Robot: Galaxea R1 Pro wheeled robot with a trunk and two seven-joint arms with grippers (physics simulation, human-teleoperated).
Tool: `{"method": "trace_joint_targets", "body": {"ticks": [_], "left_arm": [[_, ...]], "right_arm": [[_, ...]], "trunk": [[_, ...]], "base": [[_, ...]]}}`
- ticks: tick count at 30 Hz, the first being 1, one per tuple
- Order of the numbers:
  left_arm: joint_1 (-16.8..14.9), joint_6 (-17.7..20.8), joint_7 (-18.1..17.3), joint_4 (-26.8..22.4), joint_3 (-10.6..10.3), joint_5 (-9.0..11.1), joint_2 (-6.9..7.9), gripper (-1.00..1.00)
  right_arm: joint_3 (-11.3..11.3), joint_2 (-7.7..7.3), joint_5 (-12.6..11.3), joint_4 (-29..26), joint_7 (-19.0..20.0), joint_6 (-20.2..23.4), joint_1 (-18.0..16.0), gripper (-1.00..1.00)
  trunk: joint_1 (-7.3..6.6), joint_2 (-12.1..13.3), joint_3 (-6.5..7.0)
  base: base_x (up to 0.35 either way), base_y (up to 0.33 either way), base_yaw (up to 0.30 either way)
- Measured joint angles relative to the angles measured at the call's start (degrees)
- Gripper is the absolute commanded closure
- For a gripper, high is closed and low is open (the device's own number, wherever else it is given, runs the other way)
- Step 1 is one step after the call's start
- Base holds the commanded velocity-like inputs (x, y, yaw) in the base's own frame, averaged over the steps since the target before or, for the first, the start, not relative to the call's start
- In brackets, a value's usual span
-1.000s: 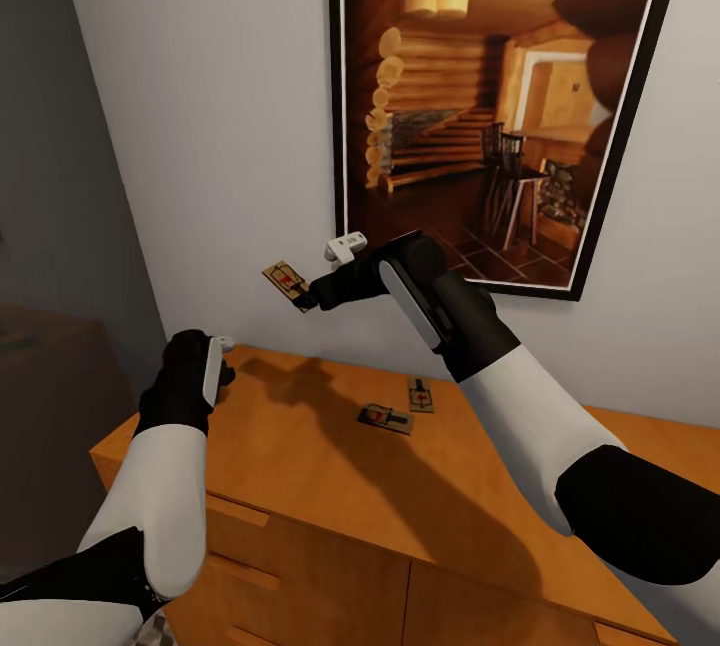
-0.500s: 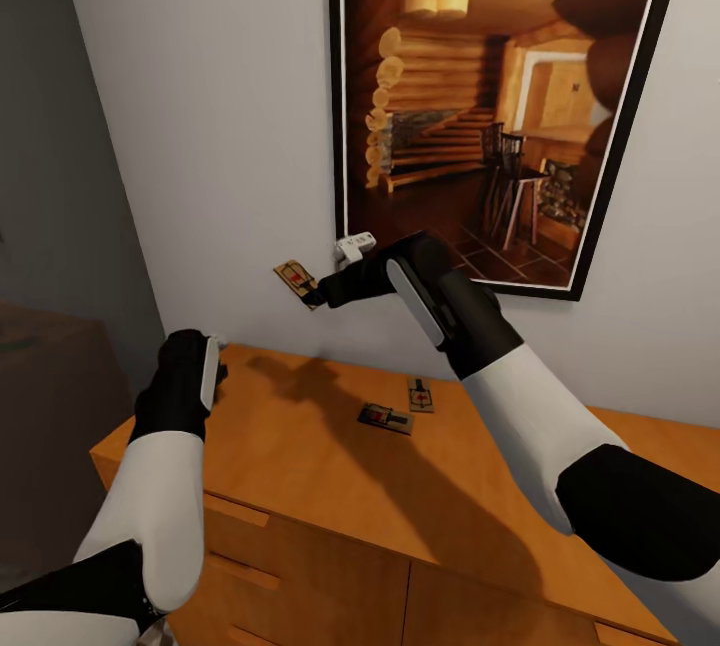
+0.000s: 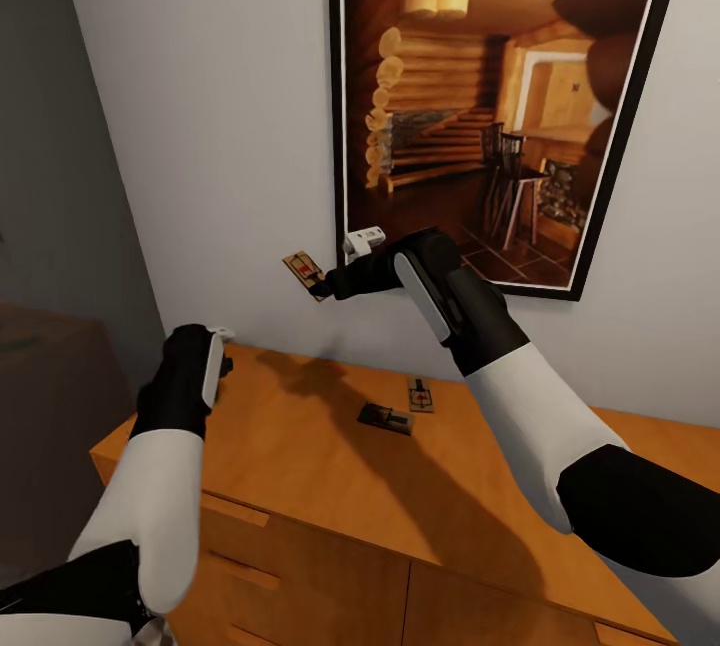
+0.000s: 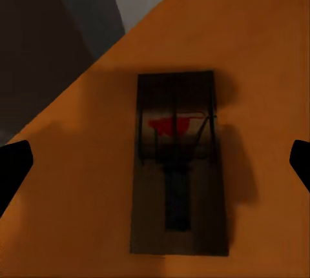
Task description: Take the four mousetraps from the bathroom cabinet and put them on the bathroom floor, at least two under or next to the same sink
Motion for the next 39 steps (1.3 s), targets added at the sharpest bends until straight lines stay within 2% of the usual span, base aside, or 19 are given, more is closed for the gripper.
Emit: {"method": "trace_joint_targets", "body": {"ticks": [10,16,21,22,23,34,39], "left_arm": [[-3.1,0.0,0.2,3.2,-3.2,3.2,3.22,-1.0],[-3.6,0.0,0.3,5.1,-5.2,5.0,5.16,-1.0],[-3.6,0.0,0.2,6.7,-5.3,6.4,6.78,-1.0],[-3.6,0.0,-0.6,9.2,-5.2,19.6,7.66,-1.0],[-3.6,0.1,-0.5,9.3,-5.3,20.3,7.71,-1.0],[-3.6,0.1,-0.5,8.9,-5.7,20.1,7.48,-1.0],[-3.6,0.1,-0.4,8.6,-5.8,18.4,7.42,-1.0]], "right_arm": [[0.0,0.0,0.1,0.0,-0.1,0.0,0.0,1.0],[0.1,0.0,0.0,0.0,-0.5,0.0,0.0,1.0],[0.1,0.0,0.0,0.0,-0.9,0.0,0.0,1.0],[0.1,-0.01,0.0,0.0,-0.9,0.0,0.0,1.0],[0.1,-0.01,0.0,0.0,-1.0,0.0,0.0,1.0],[0.1,0.0,0.0,0.0,-1.1,0.0,0.0,1.0],[0.1,-0.01,0.0,0.0,-1.1,0.0,0.0,1.0]], "trunk": [[0.0,0.0,0.0],[0.0,0.0,0.0],[0.0,0.0,0.0],[0.0,0.0,-0.01],[0.0,0.0,0.0],[0.02,0.0,0.0],[0.0,0.0,-0.01]], "base": [[0.0,0.0,0.0],[0.0,0.0,0.0],[0.0,0.0,0.0],[0.0,0.0,0.0],[0.0,0.0,0.0],[-0.076,-0.057,0.0],[-0.111,-0.083,0.0]]}}
